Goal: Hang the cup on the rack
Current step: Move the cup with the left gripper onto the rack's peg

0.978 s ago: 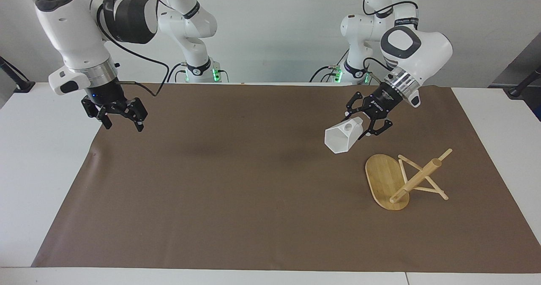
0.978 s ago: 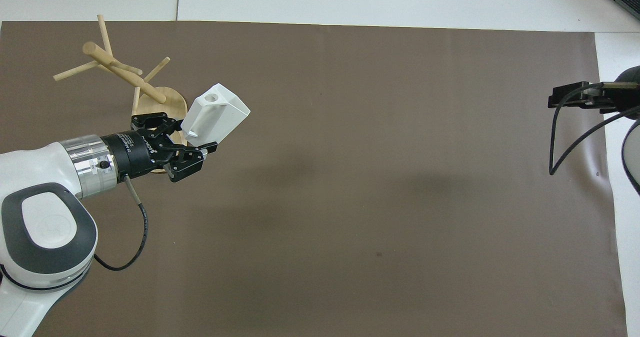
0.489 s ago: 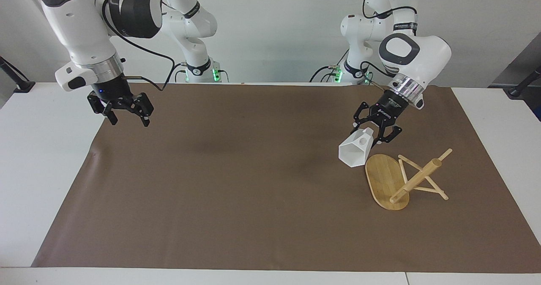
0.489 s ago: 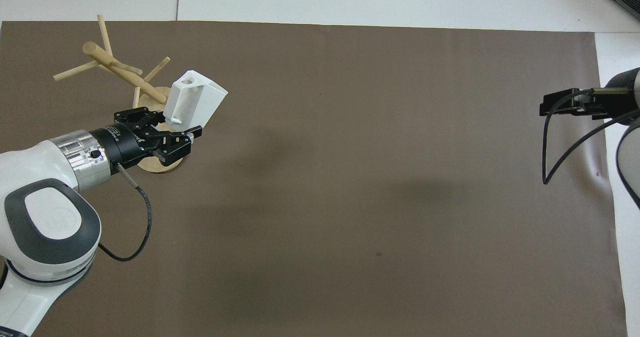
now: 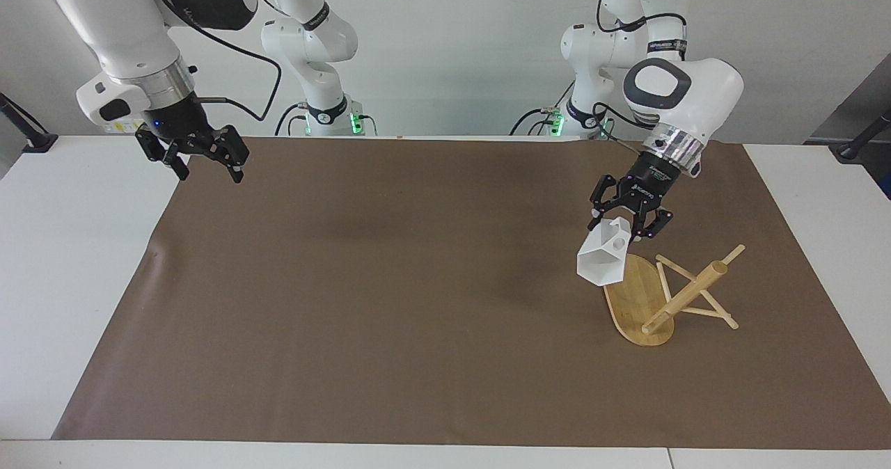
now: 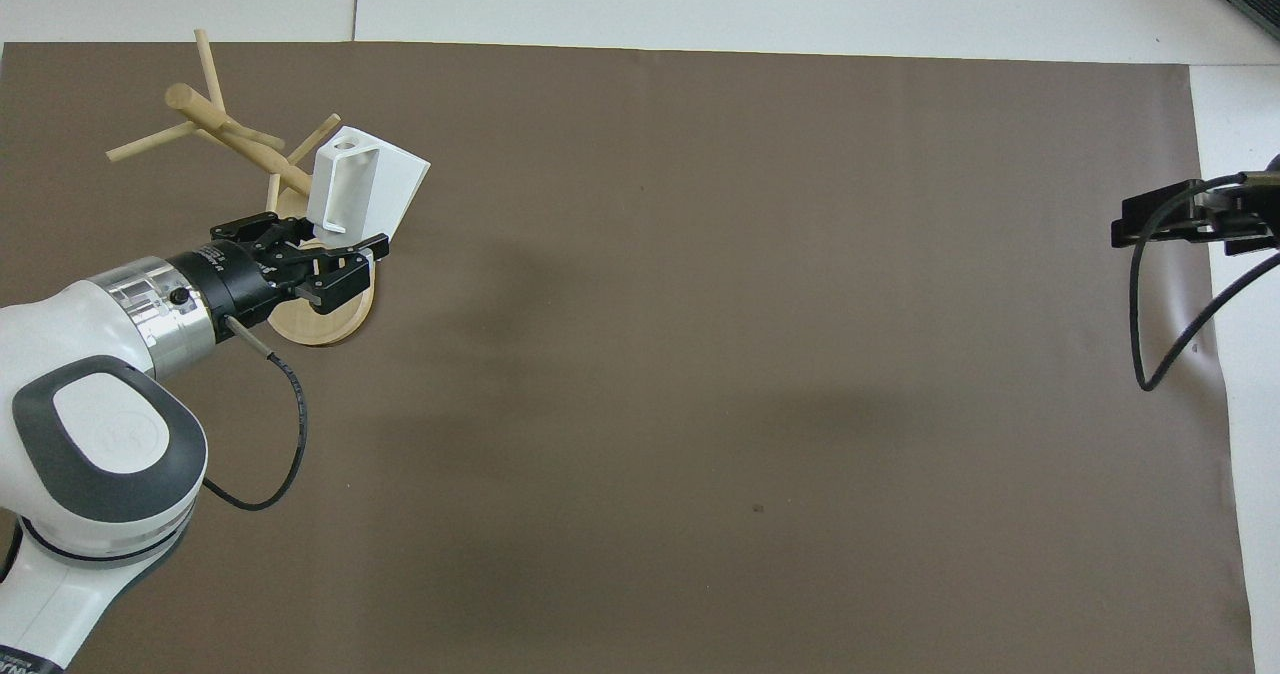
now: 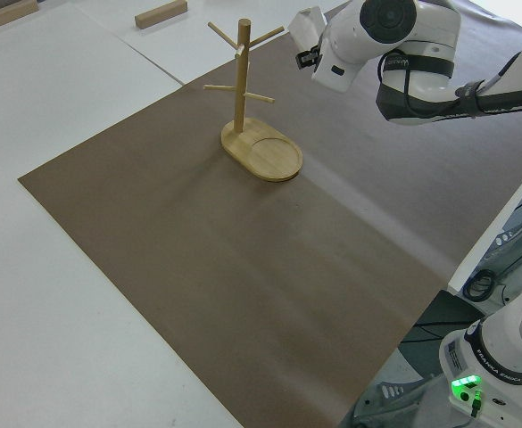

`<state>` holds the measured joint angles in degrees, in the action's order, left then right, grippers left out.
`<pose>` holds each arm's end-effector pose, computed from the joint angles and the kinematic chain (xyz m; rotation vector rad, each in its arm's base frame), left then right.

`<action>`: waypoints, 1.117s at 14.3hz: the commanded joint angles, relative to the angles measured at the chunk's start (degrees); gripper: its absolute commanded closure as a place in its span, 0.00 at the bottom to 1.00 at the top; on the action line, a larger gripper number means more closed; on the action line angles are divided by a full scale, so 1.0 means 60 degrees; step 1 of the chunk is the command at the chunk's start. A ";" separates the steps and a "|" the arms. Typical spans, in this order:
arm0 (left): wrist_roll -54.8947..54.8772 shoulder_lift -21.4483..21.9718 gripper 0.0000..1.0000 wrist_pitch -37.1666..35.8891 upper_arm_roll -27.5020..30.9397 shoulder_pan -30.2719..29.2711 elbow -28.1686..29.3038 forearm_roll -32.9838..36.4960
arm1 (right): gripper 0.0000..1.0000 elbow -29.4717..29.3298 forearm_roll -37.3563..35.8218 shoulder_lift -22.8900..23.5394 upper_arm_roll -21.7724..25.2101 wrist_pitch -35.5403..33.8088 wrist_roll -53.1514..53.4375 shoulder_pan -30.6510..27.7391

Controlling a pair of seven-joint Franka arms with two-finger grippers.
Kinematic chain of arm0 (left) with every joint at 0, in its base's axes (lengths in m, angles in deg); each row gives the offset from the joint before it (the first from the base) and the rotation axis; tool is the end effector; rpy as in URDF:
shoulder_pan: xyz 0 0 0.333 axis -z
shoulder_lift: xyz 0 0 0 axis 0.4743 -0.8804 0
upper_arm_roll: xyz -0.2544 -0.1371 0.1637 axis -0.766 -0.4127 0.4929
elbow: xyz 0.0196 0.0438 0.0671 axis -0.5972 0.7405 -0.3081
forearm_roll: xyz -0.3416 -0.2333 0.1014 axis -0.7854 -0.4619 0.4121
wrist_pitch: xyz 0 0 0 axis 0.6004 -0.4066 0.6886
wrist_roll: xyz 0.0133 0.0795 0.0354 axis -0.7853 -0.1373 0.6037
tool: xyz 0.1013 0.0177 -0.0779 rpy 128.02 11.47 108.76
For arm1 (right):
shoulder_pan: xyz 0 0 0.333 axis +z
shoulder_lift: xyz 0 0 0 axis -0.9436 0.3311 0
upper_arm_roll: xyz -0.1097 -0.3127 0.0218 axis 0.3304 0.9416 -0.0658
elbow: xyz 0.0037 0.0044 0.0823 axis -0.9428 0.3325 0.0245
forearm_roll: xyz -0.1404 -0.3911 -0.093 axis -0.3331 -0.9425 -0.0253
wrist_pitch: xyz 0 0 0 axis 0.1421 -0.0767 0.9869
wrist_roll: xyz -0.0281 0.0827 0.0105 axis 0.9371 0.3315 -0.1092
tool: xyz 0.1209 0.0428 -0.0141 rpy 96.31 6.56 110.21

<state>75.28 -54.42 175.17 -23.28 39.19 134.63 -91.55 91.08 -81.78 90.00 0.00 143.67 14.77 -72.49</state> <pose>0.5659 -0.1162 0.4372 0.4828 2.3222 -0.5850 0.6140 -0.0332 0.6192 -3.1330 0.1238 -0.0686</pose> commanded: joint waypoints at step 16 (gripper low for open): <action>0.0890 -0.0582 1.00 0.1043 0.0012 -0.0333 -0.0201 0.0000 | 0.00 -0.0656 -0.0001 0.0207 -0.0072 -0.0311 -0.0055 -0.0019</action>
<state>79.51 -56.56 180.14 -22.89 37.58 134.43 -91.56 88.22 -81.77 90.52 -0.06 141.50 14.77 -72.48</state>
